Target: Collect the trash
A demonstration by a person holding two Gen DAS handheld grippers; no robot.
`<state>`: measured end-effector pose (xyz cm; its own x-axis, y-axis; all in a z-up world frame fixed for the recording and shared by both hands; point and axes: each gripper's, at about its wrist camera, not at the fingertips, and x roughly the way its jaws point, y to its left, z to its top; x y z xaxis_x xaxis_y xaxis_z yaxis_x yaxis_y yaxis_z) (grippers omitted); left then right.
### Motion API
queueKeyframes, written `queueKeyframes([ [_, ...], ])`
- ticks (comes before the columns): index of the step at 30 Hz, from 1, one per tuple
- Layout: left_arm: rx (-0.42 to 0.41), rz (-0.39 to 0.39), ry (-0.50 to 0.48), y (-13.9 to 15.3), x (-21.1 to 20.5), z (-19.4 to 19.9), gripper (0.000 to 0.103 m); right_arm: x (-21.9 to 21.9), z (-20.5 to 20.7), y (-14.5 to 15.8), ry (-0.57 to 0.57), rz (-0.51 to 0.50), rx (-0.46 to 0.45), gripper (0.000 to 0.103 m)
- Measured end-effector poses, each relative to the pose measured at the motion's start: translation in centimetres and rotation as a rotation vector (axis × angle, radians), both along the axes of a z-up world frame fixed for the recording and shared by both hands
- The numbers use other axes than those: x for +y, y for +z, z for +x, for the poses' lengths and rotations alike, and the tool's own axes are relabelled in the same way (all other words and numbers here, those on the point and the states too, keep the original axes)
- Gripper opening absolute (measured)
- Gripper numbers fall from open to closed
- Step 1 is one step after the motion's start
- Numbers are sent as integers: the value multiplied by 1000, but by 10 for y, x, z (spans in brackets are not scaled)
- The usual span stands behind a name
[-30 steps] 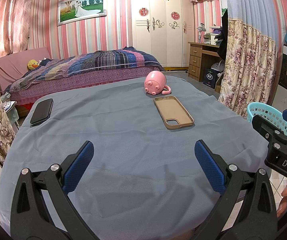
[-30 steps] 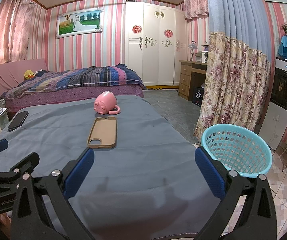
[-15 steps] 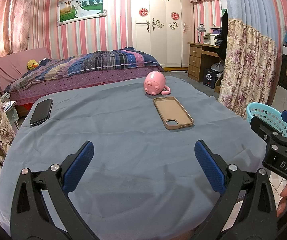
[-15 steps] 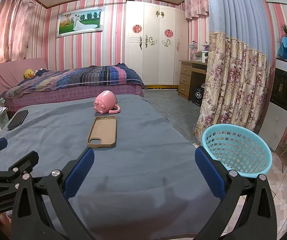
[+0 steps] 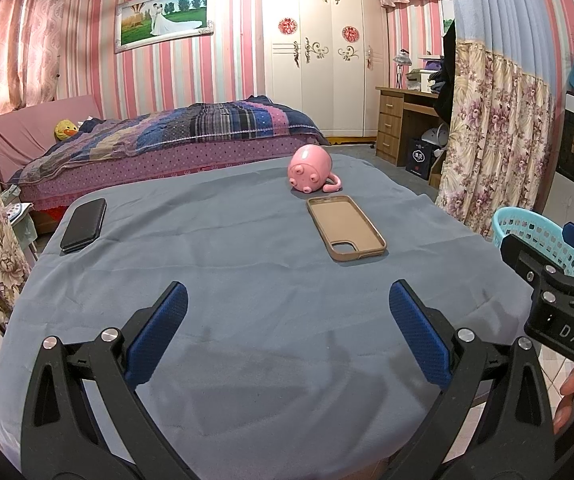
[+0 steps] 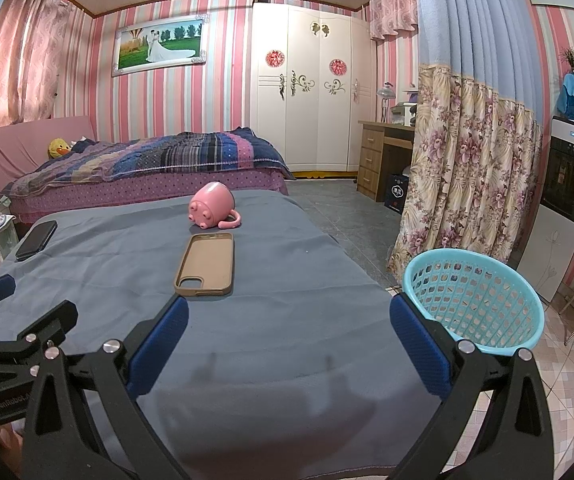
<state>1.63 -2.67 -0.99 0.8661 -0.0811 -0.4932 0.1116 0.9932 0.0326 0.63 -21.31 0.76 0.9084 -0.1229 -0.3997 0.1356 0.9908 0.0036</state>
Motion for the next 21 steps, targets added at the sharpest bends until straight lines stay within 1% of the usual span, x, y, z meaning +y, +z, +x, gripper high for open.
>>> queueKeyframes([
  [21, -4, -3, -1, 4, -3, 0, 98, 0, 0, 0, 0, 0, -1, 98],
])
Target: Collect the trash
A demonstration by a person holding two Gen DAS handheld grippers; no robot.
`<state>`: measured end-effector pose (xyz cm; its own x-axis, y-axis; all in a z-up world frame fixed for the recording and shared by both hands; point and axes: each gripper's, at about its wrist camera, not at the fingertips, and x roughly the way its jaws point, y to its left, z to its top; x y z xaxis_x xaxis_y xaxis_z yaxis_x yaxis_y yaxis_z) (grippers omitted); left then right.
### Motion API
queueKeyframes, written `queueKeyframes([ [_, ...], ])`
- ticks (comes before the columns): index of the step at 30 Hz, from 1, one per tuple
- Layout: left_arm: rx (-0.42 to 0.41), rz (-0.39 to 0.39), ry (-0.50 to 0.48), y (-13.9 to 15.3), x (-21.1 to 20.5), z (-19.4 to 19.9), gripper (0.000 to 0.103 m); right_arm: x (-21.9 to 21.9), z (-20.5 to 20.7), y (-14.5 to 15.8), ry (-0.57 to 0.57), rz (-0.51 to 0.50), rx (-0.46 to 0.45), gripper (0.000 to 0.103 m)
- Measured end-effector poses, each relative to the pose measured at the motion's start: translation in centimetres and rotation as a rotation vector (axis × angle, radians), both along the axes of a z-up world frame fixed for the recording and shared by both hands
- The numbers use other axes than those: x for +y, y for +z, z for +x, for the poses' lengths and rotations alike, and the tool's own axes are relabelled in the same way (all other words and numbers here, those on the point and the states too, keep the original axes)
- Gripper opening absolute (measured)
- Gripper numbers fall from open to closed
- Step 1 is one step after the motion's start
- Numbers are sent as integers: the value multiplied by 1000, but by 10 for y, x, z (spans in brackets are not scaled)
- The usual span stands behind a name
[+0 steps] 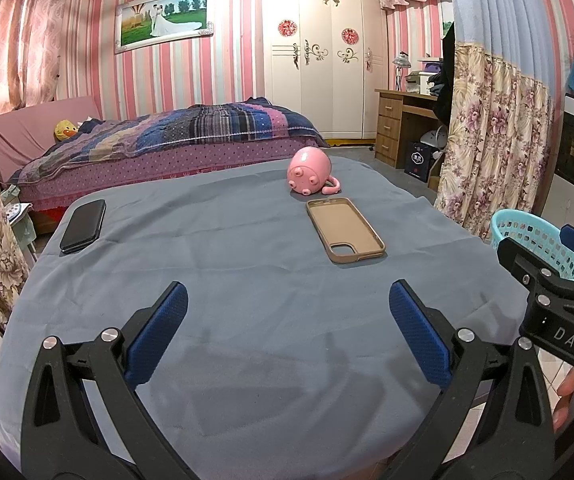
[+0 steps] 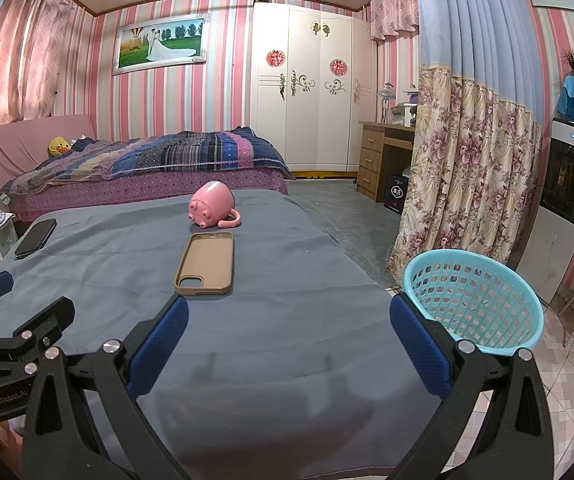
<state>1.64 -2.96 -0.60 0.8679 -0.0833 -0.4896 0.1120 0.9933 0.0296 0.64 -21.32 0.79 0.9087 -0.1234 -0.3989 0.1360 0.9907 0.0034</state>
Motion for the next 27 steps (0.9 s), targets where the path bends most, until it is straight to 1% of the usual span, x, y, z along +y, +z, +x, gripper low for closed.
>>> queueKeyframes([
  [27, 5, -7, 1, 1, -2, 1, 98, -1, 0, 0, 0, -1, 1, 98],
])
